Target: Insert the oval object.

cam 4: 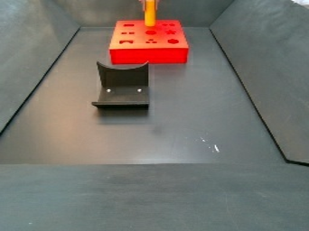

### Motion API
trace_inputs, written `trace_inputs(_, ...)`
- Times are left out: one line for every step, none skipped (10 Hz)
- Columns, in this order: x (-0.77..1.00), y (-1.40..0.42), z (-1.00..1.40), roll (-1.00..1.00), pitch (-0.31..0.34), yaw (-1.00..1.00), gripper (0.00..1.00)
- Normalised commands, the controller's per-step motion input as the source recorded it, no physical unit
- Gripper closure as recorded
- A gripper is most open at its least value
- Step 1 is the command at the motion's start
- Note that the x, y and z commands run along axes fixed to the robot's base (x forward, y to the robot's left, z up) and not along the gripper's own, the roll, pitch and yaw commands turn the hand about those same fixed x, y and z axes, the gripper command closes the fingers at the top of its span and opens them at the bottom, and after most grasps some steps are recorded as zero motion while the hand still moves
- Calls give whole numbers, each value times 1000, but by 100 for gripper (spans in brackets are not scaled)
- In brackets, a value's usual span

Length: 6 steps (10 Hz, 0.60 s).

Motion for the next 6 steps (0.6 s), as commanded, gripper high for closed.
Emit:
trace_inputs(317,-23,-766,143,0,-226,100)
trace_inputs(349,0,-903,106,7,-331,100)
trace_inputs(326,114,-1000,47,67,-283,100)
trace_inputs(134,286,-1000,31,73,-254,100)
trace_inputs(-134,540,-846,0,34,-331,100)
trace_inputs(-317,540,-643,0,41,-340,100)
